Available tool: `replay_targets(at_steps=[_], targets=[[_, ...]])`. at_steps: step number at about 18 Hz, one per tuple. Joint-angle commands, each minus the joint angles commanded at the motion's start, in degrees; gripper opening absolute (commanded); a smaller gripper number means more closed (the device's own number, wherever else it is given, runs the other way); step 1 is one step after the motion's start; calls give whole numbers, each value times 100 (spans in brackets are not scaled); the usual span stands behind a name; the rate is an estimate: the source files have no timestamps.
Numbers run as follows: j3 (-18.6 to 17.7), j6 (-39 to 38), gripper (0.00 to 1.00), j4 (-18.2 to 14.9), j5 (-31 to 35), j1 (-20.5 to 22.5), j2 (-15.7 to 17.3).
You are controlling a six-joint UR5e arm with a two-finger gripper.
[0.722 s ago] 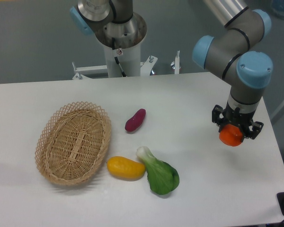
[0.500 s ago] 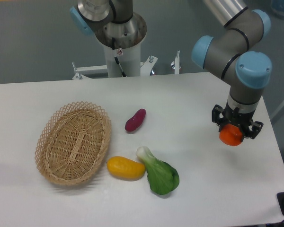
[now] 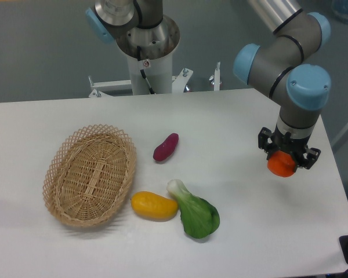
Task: Place the orange in the basket
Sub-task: 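Carry the held orange across the table toward the wicker basket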
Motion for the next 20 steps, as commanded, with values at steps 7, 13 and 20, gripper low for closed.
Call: replay_targets(at_steps=[7,13,20], targets=[[-579,-703,22,9,-18,-782,325],[-738,-1336,22,61,-35,-1441,414],[-756,-2127,23,79,-649,-2179,554]])
